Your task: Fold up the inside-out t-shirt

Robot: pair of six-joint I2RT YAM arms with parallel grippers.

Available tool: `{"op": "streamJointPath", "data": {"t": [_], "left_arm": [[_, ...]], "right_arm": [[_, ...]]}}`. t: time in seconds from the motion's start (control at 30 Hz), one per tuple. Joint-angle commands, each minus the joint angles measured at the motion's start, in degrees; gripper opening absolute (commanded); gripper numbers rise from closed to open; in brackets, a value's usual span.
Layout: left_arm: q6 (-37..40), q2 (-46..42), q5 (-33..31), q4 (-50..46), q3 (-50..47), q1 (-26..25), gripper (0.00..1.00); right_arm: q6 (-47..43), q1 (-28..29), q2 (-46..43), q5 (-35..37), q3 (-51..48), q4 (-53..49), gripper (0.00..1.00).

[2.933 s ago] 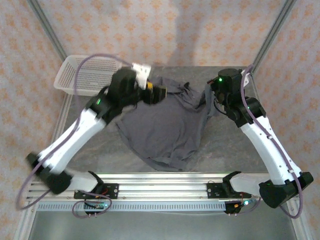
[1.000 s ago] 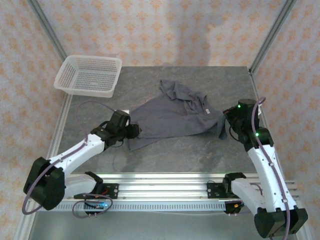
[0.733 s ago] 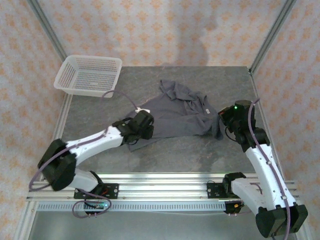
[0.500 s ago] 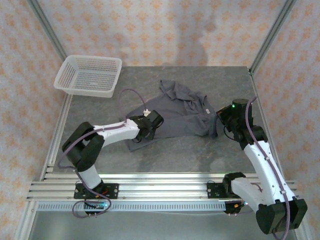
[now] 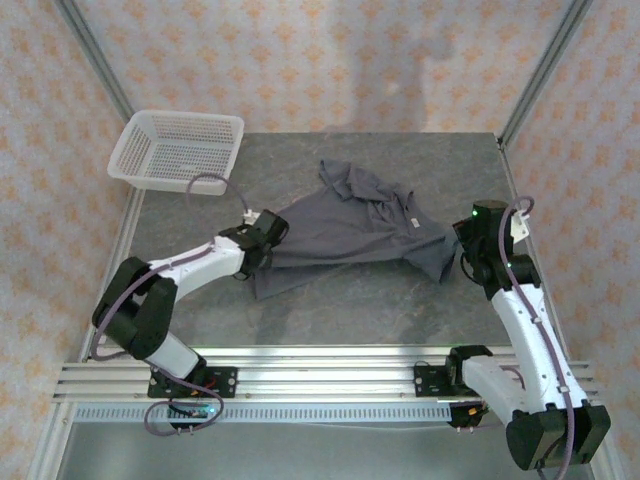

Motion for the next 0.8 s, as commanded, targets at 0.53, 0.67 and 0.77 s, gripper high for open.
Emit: {"op": "streamJointPath", "data": {"t": [0.53, 0.67, 0.77], "left_arm": [[-1.3, -8.9, 25.9, 12.7, -7.7, 4.9, 0.0], [-1.5, -10.3, 22.7, 9.5, -7.5, 4.9, 0.3], [-1.3, -11.3, 15.8, 4.6, -7.6, 4.5, 0.41]], "right_arm": [[-1.7, -0.3, 0.2, -3.1, 2.3, 0.5, 0.0], [-2.0, -0.3, 0.0, -3.6, 2.3, 0.3, 0.0], [-1.9, -0.3, -0.1, -4.1, 2.1, 0.2, 0.0]]}}
